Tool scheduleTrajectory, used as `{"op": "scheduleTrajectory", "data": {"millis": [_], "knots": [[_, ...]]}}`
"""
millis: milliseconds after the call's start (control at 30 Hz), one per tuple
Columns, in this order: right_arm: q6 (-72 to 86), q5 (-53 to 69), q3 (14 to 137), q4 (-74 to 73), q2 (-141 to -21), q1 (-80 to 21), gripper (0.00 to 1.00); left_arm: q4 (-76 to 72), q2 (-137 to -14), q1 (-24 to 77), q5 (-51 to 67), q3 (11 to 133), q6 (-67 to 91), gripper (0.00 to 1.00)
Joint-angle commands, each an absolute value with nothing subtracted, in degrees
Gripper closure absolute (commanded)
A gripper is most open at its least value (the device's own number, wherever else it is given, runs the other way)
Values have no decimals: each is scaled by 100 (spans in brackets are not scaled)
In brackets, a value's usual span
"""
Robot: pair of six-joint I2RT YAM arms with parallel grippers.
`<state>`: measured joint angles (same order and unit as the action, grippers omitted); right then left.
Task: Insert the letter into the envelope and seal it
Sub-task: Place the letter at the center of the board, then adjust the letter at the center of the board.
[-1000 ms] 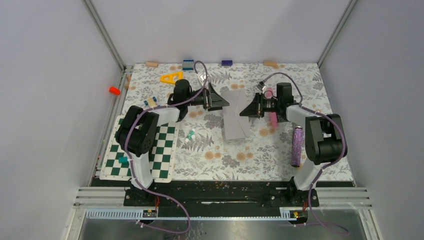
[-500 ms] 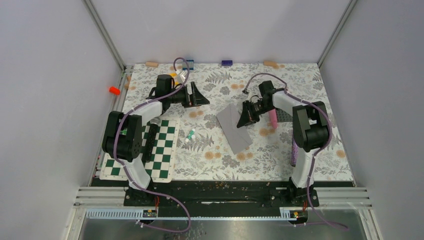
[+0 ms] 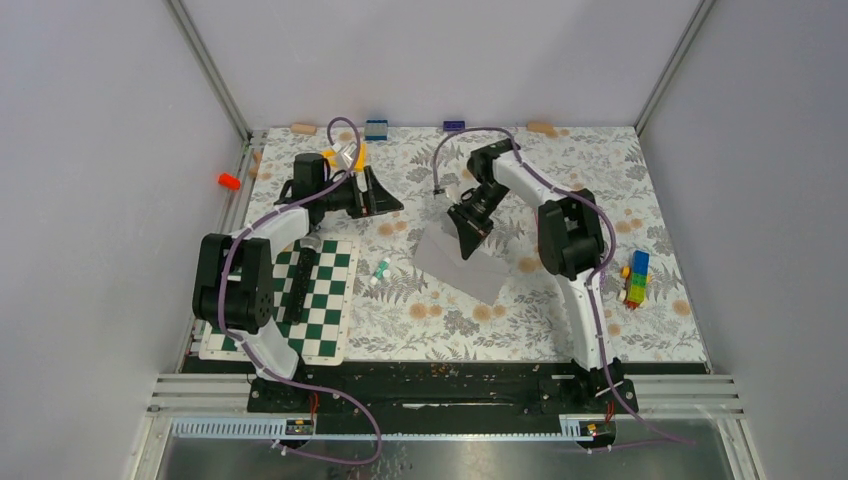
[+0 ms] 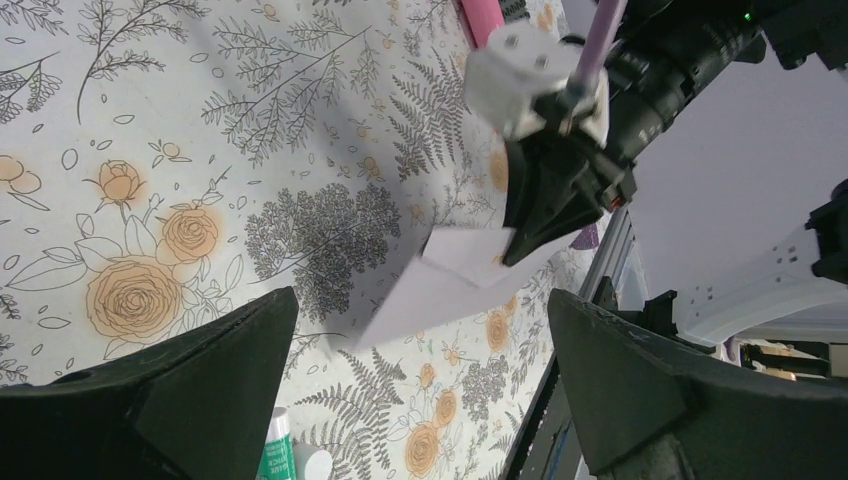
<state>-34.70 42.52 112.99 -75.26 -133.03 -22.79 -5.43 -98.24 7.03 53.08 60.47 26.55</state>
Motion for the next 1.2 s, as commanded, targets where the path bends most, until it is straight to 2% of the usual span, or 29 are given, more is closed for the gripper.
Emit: {"op": "scheduleTrajectory", "data": {"millis": [0,267,333,567,733,867,1033,1167], "knots": [[-4668,3890,12123,-9025,-13696,-2693,85,-643,-9455,595,5652,6036,2551,1],[-5115,2743,13372,-9666,-14269,-2958,82,-508,-9288,468,5739,5983,2392,1],[-5044,2482,13528,-9541,-14299,-2962,77,-549,-9259,450,5755,5953,2411,1],[-4554,1481,13106,-8139,-13611,-2962,41,-866,-9265,405,5822,5830,2613,1],[-4376,871,12547,-7087,-12792,-2957,36,-1025,-9232,404,5848,5754,2718,1],[-4110,389,11472,-6017,-11732,-2973,36,-1095,-9152,398,5866,5722,2760,1],[-4274,184,8589,-4311,-9770,-3323,32,-1051,-9079,284,5951,5812,2757,1],[-4042,29,6770,-3465,-8873,-3832,31,-306,-8977,186,5832,6084,2067,1]]}}
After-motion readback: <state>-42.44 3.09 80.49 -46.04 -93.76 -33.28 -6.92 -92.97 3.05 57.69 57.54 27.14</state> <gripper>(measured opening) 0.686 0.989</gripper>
